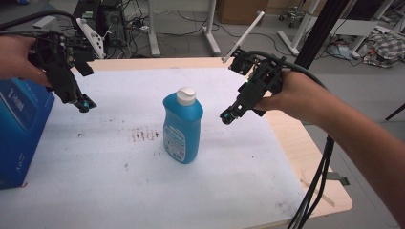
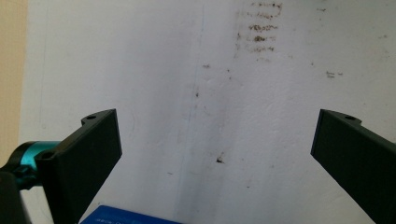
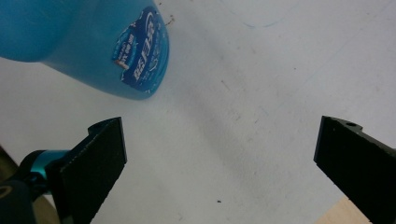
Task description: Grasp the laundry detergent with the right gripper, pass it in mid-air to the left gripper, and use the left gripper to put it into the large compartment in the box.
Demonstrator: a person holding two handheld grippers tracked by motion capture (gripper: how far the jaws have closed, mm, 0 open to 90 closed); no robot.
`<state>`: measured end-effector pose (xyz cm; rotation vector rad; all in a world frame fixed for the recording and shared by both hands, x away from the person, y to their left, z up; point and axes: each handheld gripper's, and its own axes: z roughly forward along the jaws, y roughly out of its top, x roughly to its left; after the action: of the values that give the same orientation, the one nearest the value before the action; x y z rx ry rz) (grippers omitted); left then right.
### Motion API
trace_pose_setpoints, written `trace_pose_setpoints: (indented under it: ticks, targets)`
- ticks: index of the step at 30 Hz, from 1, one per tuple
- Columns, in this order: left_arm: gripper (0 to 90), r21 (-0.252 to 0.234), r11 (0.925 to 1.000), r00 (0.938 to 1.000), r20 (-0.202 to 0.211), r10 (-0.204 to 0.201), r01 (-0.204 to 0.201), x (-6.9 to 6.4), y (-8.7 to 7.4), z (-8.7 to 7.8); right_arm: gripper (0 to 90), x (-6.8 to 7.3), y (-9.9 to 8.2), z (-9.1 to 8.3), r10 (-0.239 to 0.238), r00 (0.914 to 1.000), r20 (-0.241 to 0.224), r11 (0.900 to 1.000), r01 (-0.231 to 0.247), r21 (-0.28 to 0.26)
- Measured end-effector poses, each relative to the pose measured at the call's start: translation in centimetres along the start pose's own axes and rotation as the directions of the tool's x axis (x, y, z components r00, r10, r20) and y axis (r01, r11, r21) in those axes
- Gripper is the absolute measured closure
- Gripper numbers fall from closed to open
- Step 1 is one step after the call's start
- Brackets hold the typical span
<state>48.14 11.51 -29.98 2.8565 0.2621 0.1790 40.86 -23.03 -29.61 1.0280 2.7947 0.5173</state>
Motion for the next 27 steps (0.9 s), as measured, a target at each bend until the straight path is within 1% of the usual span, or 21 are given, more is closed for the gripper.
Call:
trace_pose_setpoints:
  ticks: [1, 2, 3, 4, 6, 10, 13, 14, 15, 17, 18, 20, 22, 23, 24, 25, 27]
  targets:
    - [1.7, 0.000, 1.0000, 1.0000, 0.000, 0.000, 0.000, 0.0, 0.0, 0.0, 1.4, 0.1, -0.2, 0.0, 0.012, 0.9999, 0.011, 0.9999, -0.012, -0.012]
    - [1.7, 0.000, 1.0000, 1.0000, 0.001, 0.001, -0.001, 0.0, 0.0, 0.0, 1.5, 0.1, -0.2, 0.0, 0.012, 0.9999, 0.011, 0.9999, -0.012, -0.012]
    - [1.7, 0.000, 1.0000, 1.0000, 0.001, 0.002, -0.002, 0.0, 0.0, 0.0, 1.4, 0.4, -0.6, 0.0, 0.036, 0.9991, 0.023, 0.9986, -0.035, -0.040]
    - [1.7, -0.002, 1.0000, 1.0000, 0.000, 0.003, -0.003, 0.0, 0.0, 0.0, 1.5, 0.7, -1.0, 0.1, 0.052, 0.9983, 0.028, 0.9971, -0.050, -0.057]
    - [1.7, -0.001, 1.0000, 1.0000, 0.002, 0.005, -0.005, -0.1, 0.1, 0.1, 1.5, 1.2, -1.3, 0.2, 0.059, 0.9975, 0.041, 0.9957, -0.055, -0.074]
    - [1.7, 0.010, 0.9999, 0.9999, 0.010, 0.010, -0.010, -0.2, 0.0, 0.1, 1.4, 1.8, -2.1, 0.6, 0.088, 0.9958, 0.024, 0.9897, -0.085, -0.115]
    - [1.7, 0.012, 0.9999, 0.9999, 0.012, 0.007, -0.007, -0.1, -0.1, 0.1, 1.5, 2.2, -2.6, 0.9, 0.122, 0.9926, 0.002, 0.9802, -0.120, -0.158]
    - [1.7, 0.011, 0.9999, 0.9999, 0.010, 0.002, -0.002, -0.1, -0.1, 0.1, 1.5, 2.3, -2.7, 1.1, 0.123, 0.9924, 0.005, 0.9792, -0.120, -0.163]
    - [1.7, 0.010, 0.9999, 0.9999, 0.010, 0.002, -0.002, -0.1, -0.1, 0.1, 1.5, 2.4, -2.8, 1.2, 0.133, 0.9911, 0.004, 0.9776, -0.131, -0.165]
    - [1.7, 0.008, 1.0000, 1.0000, 0.009, 0.002, -0.002, -0.1, -0.2, 0.1, 1.4, 2.6, -3.1, 1.5, 0.149, 0.9889, -0.008, 0.9745, -0.148, -0.169]
    - [1.7, 0.005, 1.0000, 0.9999, 0.010, 0.008, -0.008, -0.1, -0.1, 0.0, 1.5, 2.7, -3.3, 1.6, 0.160, 0.9871, -0.008, 0.9715, -0.159, -0.176]
    - [1.7, 0.001, 1.0000, 0.9999, 0.008, 0.006, -0.006, -0.1, -0.1, 0.0, 1.5, 3.0, -3.6, 1.6, 0.167, 0.9858, -0.017, 0.9650, -0.167, -0.202]
    - [1.7, 0.003, 0.9999, 0.9999, 0.011, 0.012, -0.012, -0.1, 0.0, 0.0, 1.4, 3.5, -3.9, 1.6, 0.179, 0.9838, -0.010, 0.9591, -0.177, -0.221]
    - [1.7, 0.003, 0.9999, 0.9999, 0.011, 0.012, -0.012, -0.1, 0.0, 0.0, 1.4, 3.5, -3.9, 1.6, 0.179, 0.9838, -0.010, 0.9591, -0.177, -0.221]
    - [1.7, 0.003, 0.9999, 0.9999, 0.011, 0.012, -0.012, -0.1, 0.0, 0.0, 1.4, 3.7, -4.1, 1.6, 0.182, 0.9832, -0.010, 0.9570, -0.180, -0.228]
    - [1.7, 0.001, 1.0000, 0.9999, 0.012, 0.006, -0.006, -0.2, 0.0, 0.2, 1.4, 3.7, -4.1, 1.6, 0.182, 0.9832, -0.010, 0.9570, -0.180, -0.228]
    - [1.7, 0.000, 1.0000, 0.9999, 0.014, 0.005, -0.005, -0.2, 0.0, 0.3, 1.4, 4.5, -4.6, 2.0, 0.199, 0.9800, -0.014, 0.9506, -0.196, -0.241]
